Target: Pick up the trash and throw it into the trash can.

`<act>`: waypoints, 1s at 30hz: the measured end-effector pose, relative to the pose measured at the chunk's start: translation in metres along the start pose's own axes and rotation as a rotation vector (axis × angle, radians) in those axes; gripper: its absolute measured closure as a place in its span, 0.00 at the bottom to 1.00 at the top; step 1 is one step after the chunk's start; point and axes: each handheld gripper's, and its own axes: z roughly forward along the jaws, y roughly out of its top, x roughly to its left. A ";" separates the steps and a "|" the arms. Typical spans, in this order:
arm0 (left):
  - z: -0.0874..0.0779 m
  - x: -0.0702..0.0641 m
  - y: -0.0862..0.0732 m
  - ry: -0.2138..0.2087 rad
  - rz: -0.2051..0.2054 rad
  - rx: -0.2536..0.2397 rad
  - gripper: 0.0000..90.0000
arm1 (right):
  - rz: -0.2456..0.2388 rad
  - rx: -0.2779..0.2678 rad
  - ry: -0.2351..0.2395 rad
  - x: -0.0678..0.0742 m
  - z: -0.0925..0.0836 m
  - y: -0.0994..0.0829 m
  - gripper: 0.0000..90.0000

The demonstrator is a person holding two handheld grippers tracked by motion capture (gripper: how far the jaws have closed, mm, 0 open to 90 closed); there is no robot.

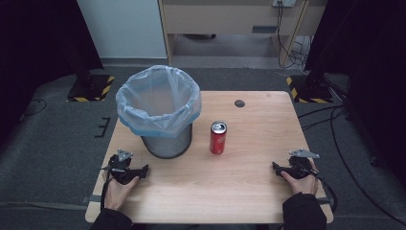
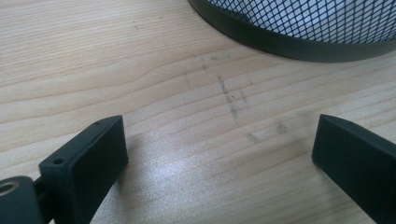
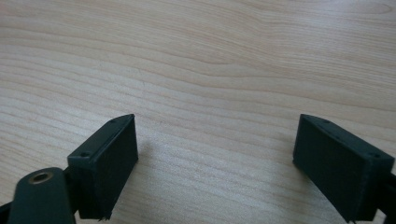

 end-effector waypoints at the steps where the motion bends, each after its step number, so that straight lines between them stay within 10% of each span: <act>1: 0.000 0.000 0.000 0.000 0.000 0.000 0.03 | 0.004 -0.003 0.002 -0.001 -0.001 0.000 0.18; 30: 0.001 -0.001 0.001 -0.003 0.005 0.009 0.00 | -0.022 -0.153 0.035 0.011 -0.030 0.028 0.19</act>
